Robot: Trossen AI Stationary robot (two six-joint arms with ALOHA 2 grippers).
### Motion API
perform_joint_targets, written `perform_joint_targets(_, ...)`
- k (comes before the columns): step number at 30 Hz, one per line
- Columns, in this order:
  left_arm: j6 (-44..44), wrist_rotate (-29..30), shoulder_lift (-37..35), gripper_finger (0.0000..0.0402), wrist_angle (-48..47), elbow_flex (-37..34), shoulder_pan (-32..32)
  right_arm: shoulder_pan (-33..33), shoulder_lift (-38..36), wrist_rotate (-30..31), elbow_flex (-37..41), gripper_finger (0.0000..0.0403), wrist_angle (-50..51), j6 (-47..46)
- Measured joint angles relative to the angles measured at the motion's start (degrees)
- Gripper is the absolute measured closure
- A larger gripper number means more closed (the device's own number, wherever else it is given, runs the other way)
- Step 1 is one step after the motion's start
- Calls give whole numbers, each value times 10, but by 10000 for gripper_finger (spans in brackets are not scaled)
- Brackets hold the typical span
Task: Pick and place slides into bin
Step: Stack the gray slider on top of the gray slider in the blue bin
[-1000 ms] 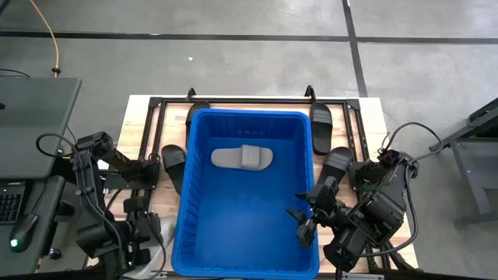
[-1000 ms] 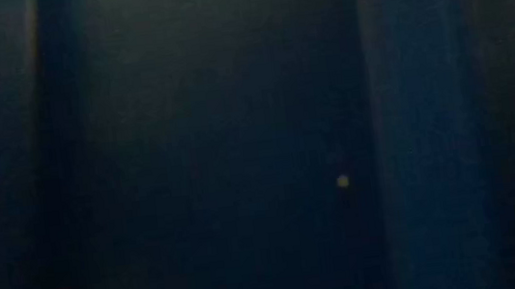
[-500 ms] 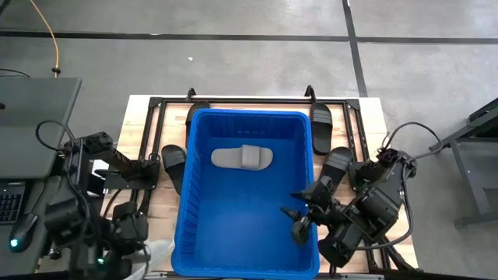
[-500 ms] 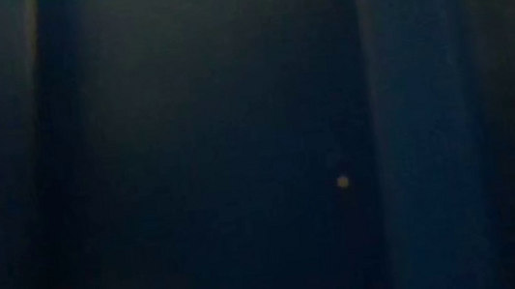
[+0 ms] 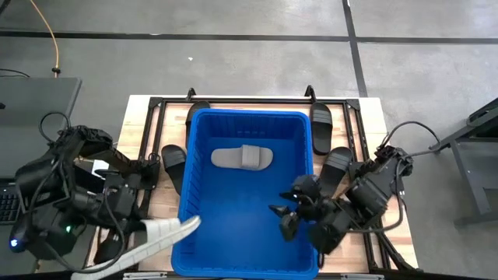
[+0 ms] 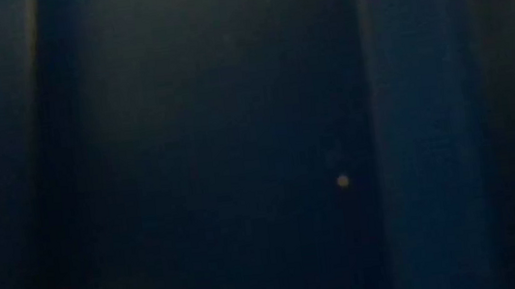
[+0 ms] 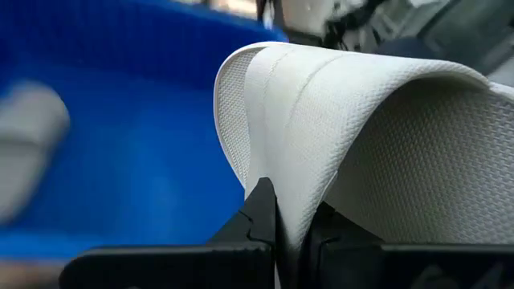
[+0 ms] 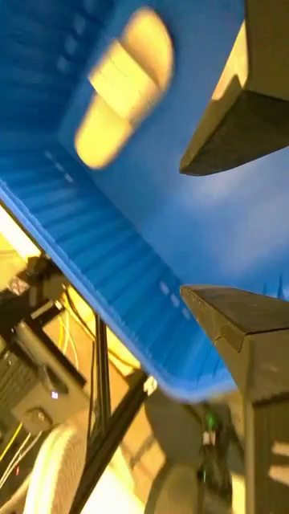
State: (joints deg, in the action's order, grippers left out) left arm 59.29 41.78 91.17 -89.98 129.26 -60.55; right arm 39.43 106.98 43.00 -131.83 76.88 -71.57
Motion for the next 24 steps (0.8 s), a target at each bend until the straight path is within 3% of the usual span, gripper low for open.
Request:
perform_joint_targets(10,-224,22,6,401,0,-12,121,-94,0,-196,0,177,-116,-19)
perform_joint_targets(17,-317,33,6,401,0,-69,145,-147,0,-337,0,178,-85,-46)
perform_joint_targets(21,-336,53,6,401,-1,-118,145,-193,7,-429,1,178,-26,-64)
perform_joint_targets(24,-336,75,7,401,0,-144,145,-225,8,-473,1,178,-41,-56)
